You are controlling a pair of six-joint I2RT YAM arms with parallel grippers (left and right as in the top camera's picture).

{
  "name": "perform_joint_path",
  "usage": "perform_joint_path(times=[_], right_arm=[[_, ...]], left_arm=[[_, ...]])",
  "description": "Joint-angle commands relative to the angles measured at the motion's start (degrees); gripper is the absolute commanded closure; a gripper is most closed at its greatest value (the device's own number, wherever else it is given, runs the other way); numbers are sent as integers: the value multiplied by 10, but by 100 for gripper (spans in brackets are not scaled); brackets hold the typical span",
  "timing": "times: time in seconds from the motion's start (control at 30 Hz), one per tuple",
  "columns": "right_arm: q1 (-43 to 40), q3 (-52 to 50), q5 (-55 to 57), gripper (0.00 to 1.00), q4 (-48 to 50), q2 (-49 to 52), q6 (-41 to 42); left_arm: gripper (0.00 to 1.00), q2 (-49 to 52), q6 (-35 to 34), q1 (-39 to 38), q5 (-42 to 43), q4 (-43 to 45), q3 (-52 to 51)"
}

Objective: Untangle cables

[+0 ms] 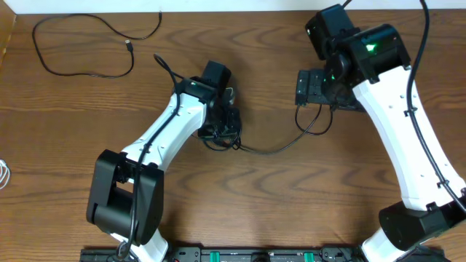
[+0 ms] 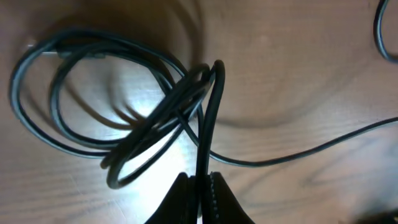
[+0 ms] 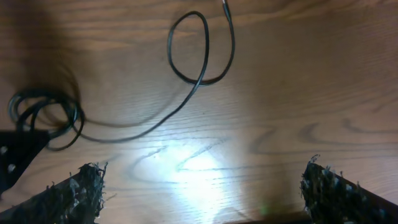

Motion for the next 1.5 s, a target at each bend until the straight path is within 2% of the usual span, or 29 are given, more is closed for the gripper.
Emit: perform_joint_path(times=[0.0,0.13,0.3,0.47,0.6,0.63,0.7,0.77,0.8,0.83,0.9,1.0,1.1,1.23,1.3,1.47], right_arm=[[-1,-31,23,1,14,0,-7],[-10,-69,23,1,45,0,-8],[-17,-116,-11,1,83,0,-8],[-12,-165,-98,1,152,0,-82],[-16,-202,-108,14,173,0,-83],[-18,-203,-136,15,170,0,-92],[-21,-200,-251,15,171,-4,-170],[-24,-192,-376,12,172,-10,-245],[-26,-186,-423,9,174,-14,-265],[-28,-180,-459,8,179,-20,-279],[-31,-168,-487,5,198,-32,-280],[-32,-153,-527,1,215,-48,-281],[-28,-149,-548,1,228,-59,-296],[-27,-149,-541,2,249,-61,-282],[-27,-149,-542,5,268,-61,-252],[-24,-149,-550,7,311,-61,-213]], left_arm=[[93,-15,9,10,45,-43,61],[92,-61,25,26,114,-98,142],[93,-145,28,31,159,-93,216],[93,-239,-68,31,160,-27,243],[93,-290,-85,31,155,-7,243],[92,-298,-80,31,136,-14,243],[92,-304,-87,30,47,-46,243],[93,-300,-128,23,-77,-88,238],[93,-295,-159,18,-113,-107,235],[93,-289,-175,17,-113,-119,234],[92,-270,-176,9,-64,-125,234],[92,-250,-187,2,-44,-124,234],[92,-240,-228,1,6,-116,234],[93,-240,-236,1,152,-55,234],[93,-241,-253,1,187,-44,234],[92,-240,-285,1,228,-42,234]])
